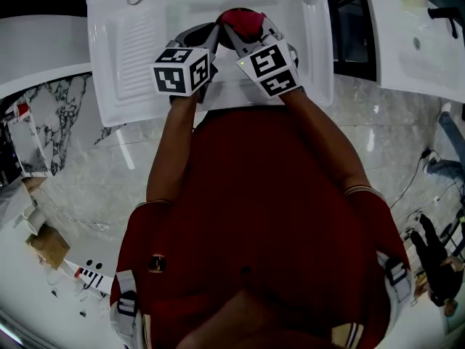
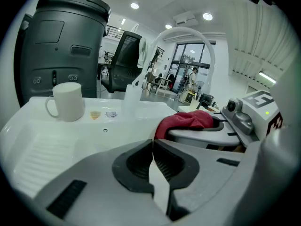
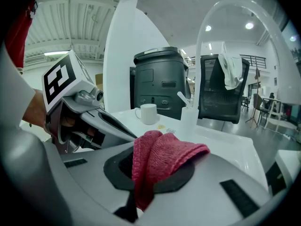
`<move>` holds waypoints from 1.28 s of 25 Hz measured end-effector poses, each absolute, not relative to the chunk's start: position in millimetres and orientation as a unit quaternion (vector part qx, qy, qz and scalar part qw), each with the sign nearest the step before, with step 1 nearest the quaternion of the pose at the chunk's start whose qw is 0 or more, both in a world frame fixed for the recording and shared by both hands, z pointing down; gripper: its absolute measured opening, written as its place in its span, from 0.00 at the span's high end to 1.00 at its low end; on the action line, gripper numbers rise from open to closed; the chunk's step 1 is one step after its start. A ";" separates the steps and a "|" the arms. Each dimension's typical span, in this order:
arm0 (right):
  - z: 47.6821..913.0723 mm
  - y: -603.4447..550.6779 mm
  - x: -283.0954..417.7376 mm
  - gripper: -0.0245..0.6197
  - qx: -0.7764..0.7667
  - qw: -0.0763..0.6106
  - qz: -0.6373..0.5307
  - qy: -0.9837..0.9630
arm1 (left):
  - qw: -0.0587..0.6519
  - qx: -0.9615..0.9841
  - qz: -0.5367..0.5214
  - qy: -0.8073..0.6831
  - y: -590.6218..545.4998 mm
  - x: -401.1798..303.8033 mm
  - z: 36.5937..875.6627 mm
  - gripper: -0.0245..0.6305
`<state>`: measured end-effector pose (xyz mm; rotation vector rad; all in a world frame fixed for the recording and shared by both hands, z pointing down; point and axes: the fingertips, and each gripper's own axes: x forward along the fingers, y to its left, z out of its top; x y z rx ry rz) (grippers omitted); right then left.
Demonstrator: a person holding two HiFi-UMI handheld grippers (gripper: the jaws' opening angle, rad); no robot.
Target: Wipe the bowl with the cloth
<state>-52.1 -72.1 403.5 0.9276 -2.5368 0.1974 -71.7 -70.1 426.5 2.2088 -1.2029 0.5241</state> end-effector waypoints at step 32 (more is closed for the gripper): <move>432.5 -52.4 -57.8 0.92 0.312 0.265 0.122 -0.904 | 0.272 0.821 0.177 -0.469 -74.3 -85.1 421.1 0.94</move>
